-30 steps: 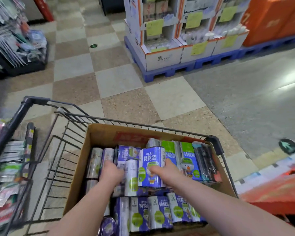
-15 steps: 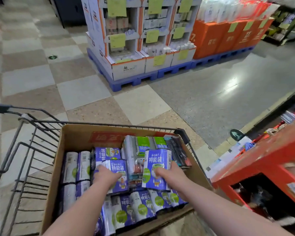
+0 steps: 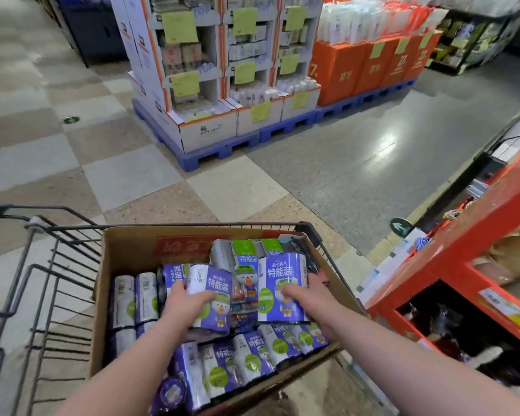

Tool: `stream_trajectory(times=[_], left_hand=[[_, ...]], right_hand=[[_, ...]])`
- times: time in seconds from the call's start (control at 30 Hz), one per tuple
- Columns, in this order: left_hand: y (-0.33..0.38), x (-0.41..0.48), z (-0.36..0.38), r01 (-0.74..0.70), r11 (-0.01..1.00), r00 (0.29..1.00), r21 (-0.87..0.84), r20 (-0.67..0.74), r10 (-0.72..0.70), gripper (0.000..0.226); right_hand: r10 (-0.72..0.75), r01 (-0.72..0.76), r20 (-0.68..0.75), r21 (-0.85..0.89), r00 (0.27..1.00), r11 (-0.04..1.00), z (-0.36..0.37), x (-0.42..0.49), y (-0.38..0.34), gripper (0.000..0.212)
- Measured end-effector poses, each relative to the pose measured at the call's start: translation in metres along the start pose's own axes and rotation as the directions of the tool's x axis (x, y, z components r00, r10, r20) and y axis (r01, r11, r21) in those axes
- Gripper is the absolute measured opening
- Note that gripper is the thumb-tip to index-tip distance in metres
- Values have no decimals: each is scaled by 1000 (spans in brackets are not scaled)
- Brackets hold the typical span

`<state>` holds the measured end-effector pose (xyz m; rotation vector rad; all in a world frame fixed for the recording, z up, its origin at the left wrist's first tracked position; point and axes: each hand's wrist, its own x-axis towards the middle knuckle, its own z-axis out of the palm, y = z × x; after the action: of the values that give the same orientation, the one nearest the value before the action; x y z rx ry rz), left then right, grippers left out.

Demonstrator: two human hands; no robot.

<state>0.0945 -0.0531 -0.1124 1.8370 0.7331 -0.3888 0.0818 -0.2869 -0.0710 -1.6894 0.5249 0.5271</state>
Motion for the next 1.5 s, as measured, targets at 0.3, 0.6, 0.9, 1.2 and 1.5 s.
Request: stream_trajectory(times=[0.3,0.6,0.9,1.2,1.5], left_hand=[[30,-47,15,-111,961,946,-255,271,181,69],[71,-107,104,-107,956,806,-274,538,245,30],[85,-215,223,-201,964,605,-174,752,262,32],[53,-369,338,-352,927,422,-134,861,284,57],[11,-522,430,-406,897,270,-174,915,300,36]], right_hand=[[-55,60,-45,100,997,993,-21,-45,0,56],[-105,211,-353,279,930,937,-113,-112,37,62],[-4,292,-649,337,761,895,-211,-217,122,57],[68,384,-811,347,581,856,-304,-366,227,41],[51,468,-874,307,483,829,-389,-507,310,39]])
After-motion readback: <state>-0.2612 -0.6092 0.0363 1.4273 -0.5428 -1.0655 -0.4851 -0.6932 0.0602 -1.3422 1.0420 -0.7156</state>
